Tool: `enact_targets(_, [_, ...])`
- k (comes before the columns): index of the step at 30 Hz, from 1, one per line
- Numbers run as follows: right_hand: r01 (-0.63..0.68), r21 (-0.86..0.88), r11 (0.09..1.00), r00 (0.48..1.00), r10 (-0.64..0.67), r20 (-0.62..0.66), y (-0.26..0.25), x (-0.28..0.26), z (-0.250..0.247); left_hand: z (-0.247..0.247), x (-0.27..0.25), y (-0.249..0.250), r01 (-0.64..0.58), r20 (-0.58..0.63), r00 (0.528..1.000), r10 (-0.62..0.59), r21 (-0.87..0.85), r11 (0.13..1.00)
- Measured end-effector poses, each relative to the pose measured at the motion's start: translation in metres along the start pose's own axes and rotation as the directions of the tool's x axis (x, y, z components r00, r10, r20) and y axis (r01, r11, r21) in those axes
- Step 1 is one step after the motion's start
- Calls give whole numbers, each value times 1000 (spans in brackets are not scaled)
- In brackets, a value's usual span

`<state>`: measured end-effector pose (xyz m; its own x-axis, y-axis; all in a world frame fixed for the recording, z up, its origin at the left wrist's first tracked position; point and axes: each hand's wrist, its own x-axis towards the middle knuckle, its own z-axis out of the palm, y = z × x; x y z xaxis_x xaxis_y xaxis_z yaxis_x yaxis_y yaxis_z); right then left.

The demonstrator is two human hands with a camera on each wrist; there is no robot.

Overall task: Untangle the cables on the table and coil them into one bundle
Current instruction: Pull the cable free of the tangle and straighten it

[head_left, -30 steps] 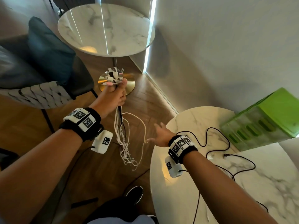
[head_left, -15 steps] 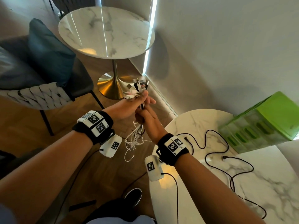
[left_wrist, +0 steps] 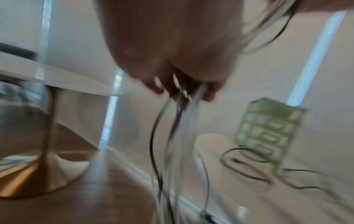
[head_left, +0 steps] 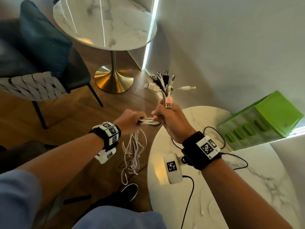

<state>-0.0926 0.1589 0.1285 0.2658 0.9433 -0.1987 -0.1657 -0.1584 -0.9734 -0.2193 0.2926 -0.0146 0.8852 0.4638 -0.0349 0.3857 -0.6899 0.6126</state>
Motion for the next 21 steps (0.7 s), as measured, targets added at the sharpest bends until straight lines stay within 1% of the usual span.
enact_targets(1, [15, 5, 1000, 999, -15, -30, -3, -1, 1, -1, 4, -9, -18, -199, 979, 35, 85, 996])
enact_targets(2, [45, 22, 999, 998, -44, -44, -6, -2, 2, 0, 5, -17, -20, -318, 946, 56, 112, 993])
enact_targets(3, [82, 44, 996, 996, -80, -51, -10, -3, 2, 0, 5, -17, -17, -377, 925, 44, 74, 997])
enact_targets(4, [119, 67, 991, 992, -115, -59, -15, -3, 1, 5, 3, -17, 11, -361, 933, -16, -16, 1000])
enact_targets(5, [150, 93, 984, 987, -144, -72, -19, -3, 1, 12, -1, -15, 85, -264, 957, -122, -148, 985])
enact_targets(6, [165, 109, 980, 983, -155, -93, -21, -1, -1, 23, -6, -10, 178, -86, 975, -206, -262, 949])
enact_targets(7, [162, 116, 980, 982, -149, -116, -22, 0, -2, 37, -11, -10, 269, 134, 962, -238, -321, 908])
enact_targets(8, [140, 119, 983, 983, -123, -138, -21, 1, -4, 47, -15, -9, 309, 321, 925, -201, -333, 891])
enact_targets(9, [102, 123, 987, 984, -82, -157, -19, 1, -7, 51, -20, -6, 308, 454, 879, -148, -302, 902])
enact_targets(10, [56, 129, 990, 985, -34, -170, -16, -1, -9, 52, -24, -1, 288, 545, 833, -99, -273, 918])
enact_targets(11, [7, 136, 991, 984, 17, -175, -13, -3, -12, 52, -27, 3, 270, 613, 789, -50, -272, 923])
enact_targets(12, [-33, 147, 989, 983, 59, -171, -11, -6, -14, 49, -28, 8, 285, 659, 752, 6, -334, 898])
enact_targets(13, [-67, 160, 985, 983, 93, -160, -9, -10, -15, 44, -29, 15, 309, 677, 732, 70, -422, 853])
enact_targets(14, [-92, 174, 980, 983, 118, -144, -7, -14, -18, 39, -29, 18, 319, 664, 736, 132, -512, 798])
enact_targets(15, [-110, 185, 977, 982, 135, -130, -5, -18, -21, 29, -29, 27, 336, 627, 766, 145, -582, 741])
enact_targets(17, [-136, 198, 971, 983, 157, -94, 0, -25, -27, 10, -26, 49, 354, 505, 858, 94, -714, 604])
enact_targets(19, [-164, 242, 956, 984, 176, -28, 7, -31, -33, -10, -18, 78, 277, 374, 920, 116, -830, 485])
enact_targets(20, [-185, 280, 942, 982, 190, 7, 9, -35, -35, -17, -13, 94, 233, 328, 934, 145, -862, 451])
enact_targets(21, [-208, 310, 928, 978, 205, 43, 10, -38, -38, -21, -6, 107, 214, 304, 937, 174, -889, 404])
